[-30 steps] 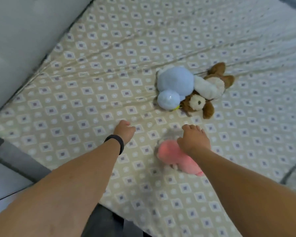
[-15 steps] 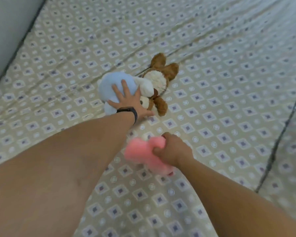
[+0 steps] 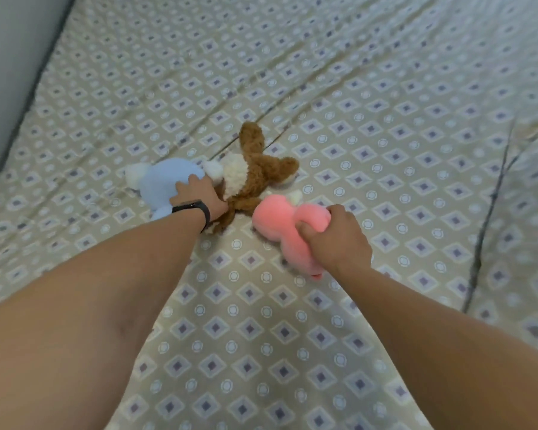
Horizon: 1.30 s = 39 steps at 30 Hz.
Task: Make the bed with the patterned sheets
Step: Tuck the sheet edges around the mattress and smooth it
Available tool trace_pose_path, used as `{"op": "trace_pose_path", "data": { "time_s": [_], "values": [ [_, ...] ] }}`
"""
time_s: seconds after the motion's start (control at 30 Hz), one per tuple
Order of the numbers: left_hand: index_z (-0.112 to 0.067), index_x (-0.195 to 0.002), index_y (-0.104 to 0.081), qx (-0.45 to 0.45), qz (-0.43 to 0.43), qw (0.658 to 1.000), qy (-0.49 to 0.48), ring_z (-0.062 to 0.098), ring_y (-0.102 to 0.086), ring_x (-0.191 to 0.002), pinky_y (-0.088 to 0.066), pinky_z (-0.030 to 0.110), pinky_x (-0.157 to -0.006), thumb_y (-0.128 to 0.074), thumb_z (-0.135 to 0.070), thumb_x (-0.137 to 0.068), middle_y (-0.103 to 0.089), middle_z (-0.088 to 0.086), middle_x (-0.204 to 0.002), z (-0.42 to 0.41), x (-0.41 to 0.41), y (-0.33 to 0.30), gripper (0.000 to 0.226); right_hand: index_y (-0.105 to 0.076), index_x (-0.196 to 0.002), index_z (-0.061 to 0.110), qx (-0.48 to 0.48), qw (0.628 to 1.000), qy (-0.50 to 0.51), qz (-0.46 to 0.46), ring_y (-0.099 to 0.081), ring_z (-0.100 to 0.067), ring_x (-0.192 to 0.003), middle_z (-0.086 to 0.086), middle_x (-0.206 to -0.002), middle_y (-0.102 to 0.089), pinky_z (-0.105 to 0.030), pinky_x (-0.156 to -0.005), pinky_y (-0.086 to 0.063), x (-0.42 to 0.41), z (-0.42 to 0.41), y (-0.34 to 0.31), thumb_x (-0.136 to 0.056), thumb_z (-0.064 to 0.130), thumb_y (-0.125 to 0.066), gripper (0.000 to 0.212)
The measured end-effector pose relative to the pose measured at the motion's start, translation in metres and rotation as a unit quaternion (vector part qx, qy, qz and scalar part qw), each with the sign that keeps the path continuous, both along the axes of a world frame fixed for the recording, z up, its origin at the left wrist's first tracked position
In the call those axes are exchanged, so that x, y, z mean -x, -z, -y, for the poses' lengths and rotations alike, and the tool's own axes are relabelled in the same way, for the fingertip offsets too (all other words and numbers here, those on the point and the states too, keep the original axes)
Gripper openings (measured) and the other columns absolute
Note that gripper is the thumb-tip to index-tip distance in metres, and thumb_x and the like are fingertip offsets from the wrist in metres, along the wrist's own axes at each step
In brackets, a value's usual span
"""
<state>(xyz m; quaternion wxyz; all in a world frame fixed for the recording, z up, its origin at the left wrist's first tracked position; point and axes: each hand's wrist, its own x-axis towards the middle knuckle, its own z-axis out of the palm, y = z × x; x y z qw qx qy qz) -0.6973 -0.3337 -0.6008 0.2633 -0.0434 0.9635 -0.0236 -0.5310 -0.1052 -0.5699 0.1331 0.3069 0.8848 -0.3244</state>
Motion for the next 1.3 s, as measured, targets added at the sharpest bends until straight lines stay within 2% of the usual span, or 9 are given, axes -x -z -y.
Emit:
{"op": "trace_pose_path", "data": {
  "time_s": [0.13, 0.3, 0.47, 0.57, 0.8, 0.97, 1.03, 1.13, 1.3],
  "values": [
    [-0.014, -0.135, -0.043, -0.083, -0.038, 0.996, 0.022, 0.039, -0.056, -0.11, -0.052, 0.047, -0.088, -0.073, -0.054, -0.077, -0.055, 0.012, -0.12, -0.024, -0.038, 0.004, 0.077, -0.048, -0.129, 0.025, -0.011, 0.996, 0.087, -0.017, -0.061, -0.027, -0.102, 0.001, -0.12, -0.056, -0.046, -0.086, -0.052, -0.018, -0.029, -0.006, -0.082, 0.075, -0.056, 0.069],
    [-0.015, -0.128, -0.049, -0.349, 0.008, 0.917, -0.192, 0.029, -0.06, -0.103, -0.05, 0.038, -0.09, -0.067, -0.048, -0.082, -0.061, 0.007, -0.115, -0.089, -0.076, -0.017, 0.059, -0.045, -0.134, 0.018, 0.042, 0.913, 0.396, -0.086, -0.061, -0.033, -0.104, -0.005, -0.126, -0.06, -0.042, -0.087, -0.049, -0.028, -0.09, -0.028, -0.087, 0.07, -0.055, 0.071],
    [-0.019, -0.143, -0.042, -0.482, 0.099, 0.846, -0.205, 0.029, -0.059, -0.113, -0.049, 0.044, -0.104, -0.063, -0.053, -0.081, -0.059, 0.006, -0.128, -0.201, -0.114, -0.036, 0.074, -0.027, -0.156, 0.016, -0.011, 0.899, 0.429, -0.089, -0.047, -0.04, -0.133, -0.014, -0.155, -0.038, -0.046, -0.107, -0.039, -0.047, -0.166, -0.046, -0.098, 0.045, -0.055, 0.071],
    [-0.014, -0.131, -0.052, -0.524, 0.17, 0.825, -0.125, 0.025, -0.062, -0.102, -0.051, 0.039, -0.093, -0.064, -0.051, -0.082, -0.064, 0.005, -0.115, -0.271, -0.153, -0.047, 0.063, -0.02, -0.16, 0.018, -0.047, 0.908, 0.404, -0.099, -0.034, -0.037, -0.144, -0.012, -0.162, -0.026, -0.048, -0.115, -0.03, -0.07, -0.181, -0.047, -0.104, 0.028, -0.043, 0.061],
    [-0.012, -0.102, -0.064, -0.507, 0.172, 0.844, -0.034, 0.022, -0.061, -0.082, -0.049, 0.033, -0.078, -0.062, -0.035, -0.093, -0.065, 0.004, -0.085, -0.295, -0.173, -0.035, 0.024, -0.049, -0.139, 0.015, -0.275, 0.936, 0.078, -0.207, -0.042, -0.036, -0.127, -0.015, -0.14, -0.047, -0.053, -0.107, -0.04, -0.099, -0.19, -0.057, -0.092, 0.014, -0.048, 0.047],
    [-0.018, -0.096, -0.063, -0.483, 0.046, 0.872, -0.072, 0.014, -0.054, -0.068, -0.048, 0.03, -0.067, -0.059, -0.021, -0.09, -0.057, -0.004, -0.075, -0.194, -0.163, -0.023, 0.007, -0.07, -0.101, 0.008, -0.35, 0.86, -0.226, -0.295, -0.057, -0.037, -0.093, -0.015, -0.103, -0.065, -0.049, -0.099, -0.039, -0.055, -0.112, -0.031, -0.074, 0.0, -0.064, 0.029],
    [-0.019, -0.097, -0.059, -0.409, 0.038, 0.911, -0.026, 0.02, -0.057, -0.075, -0.053, 0.036, -0.072, -0.059, -0.02, -0.089, -0.059, 0.0, -0.082, -0.137, -0.15, -0.014, 0.008, -0.07, -0.096, 0.01, -0.329, 0.872, -0.268, -0.245, -0.056, -0.035, -0.084, -0.011, -0.093, -0.064, -0.043, -0.078, -0.039, -0.035, -0.072, -0.027, -0.067, 0.0, -0.068, 0.031],
    [-0.022, -0.112, -0.053, -0.218, 0.1, 0.967, 0.087, 0.026, -0.055, -0.096, -0.051, 0.042, -0.083, -0.06, -0.025, -0.089, -0.056, 0.004, -0.112, -0.037, -0.132, 0.0, 0.024, -0.063, -0.116, 0.018, -0.24, 0.905, -0.333, -0.109, -0.054, -0.03, -0.096, -0.006, -0.109, -0.06, -0.041, -0.079, -0.039, -0.018, 0.007, -0.016, -0.083, 0.012, -0.057, 0.034],
    [-0.021, -0.124, -0.044, -0.076, 0.195, 0.964, 0.165, 0.027, -0.047, -0.111, -0.046, 0.038, -0.08, -0.065, -0.033, -0.092, -0.044, 0.004, -0.125, 0.092, -0.173, 0.026, 0.04, -0.053, -0.128, 0.022, -0.096, 0.905, -0.393, 0.132, -0.054, -0.027, -0.112, -0.003, -0.123, -0.057, -0.04, -0.087, -0.044, -0.05, 0.121, 0.039, -0.097, 0.029, -0.054, 0.032]
  ]
}}
